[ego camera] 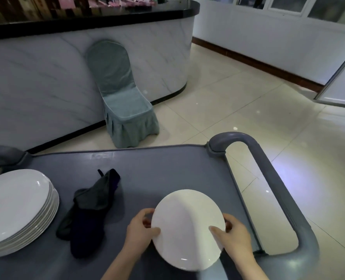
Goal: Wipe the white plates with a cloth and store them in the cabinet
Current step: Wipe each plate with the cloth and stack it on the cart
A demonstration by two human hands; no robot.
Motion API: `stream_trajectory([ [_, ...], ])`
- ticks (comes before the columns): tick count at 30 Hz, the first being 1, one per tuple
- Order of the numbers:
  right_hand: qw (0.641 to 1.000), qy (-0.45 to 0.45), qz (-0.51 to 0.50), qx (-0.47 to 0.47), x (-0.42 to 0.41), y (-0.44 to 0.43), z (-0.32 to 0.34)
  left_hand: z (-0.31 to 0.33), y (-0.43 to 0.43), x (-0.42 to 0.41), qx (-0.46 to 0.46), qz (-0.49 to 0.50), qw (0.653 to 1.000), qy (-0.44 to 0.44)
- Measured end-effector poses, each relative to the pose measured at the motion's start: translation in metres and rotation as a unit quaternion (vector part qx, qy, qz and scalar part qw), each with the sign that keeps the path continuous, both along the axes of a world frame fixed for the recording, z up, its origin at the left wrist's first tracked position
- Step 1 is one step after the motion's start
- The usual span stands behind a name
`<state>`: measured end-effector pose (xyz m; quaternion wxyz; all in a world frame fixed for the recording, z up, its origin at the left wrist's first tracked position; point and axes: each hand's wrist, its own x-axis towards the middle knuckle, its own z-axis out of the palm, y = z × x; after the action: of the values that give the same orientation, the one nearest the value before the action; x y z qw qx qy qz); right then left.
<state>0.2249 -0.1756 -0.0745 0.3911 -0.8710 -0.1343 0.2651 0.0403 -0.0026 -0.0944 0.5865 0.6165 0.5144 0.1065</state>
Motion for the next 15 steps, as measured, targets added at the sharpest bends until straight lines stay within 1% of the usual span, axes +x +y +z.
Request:
stream_trajectory([
  [2,0.998,0.014,-0.018,0.050,-0.003,0.006,0.004,0.004,0.004,-0.005,-0.007,0.011,1.000,-0.022],
  [5,0.985,0.068,-0.037,0.156,-0.014,0.022,0.012,0.012,0.015,-0.016,-0.016,0.035,0.998,-0.056],
  [8,0.970,0.109,-0.033,0.216,-0.034,0.045,0.016,0.021,0.028,-0.034,-0.015,0.051,0.996,-0.067],
  [12,0.953,0.165,-0.070,0.246,-0.065,0.081,0.013,0.036,0.047,-0.067,0.021,0.061,0.995,-0.076],
  [15,0.951,0.179,-0.098,0.230,-0.080,0.102,0.009,0.041,0.063,-0.095,0.016,0.055,0.993,-0.099],
])
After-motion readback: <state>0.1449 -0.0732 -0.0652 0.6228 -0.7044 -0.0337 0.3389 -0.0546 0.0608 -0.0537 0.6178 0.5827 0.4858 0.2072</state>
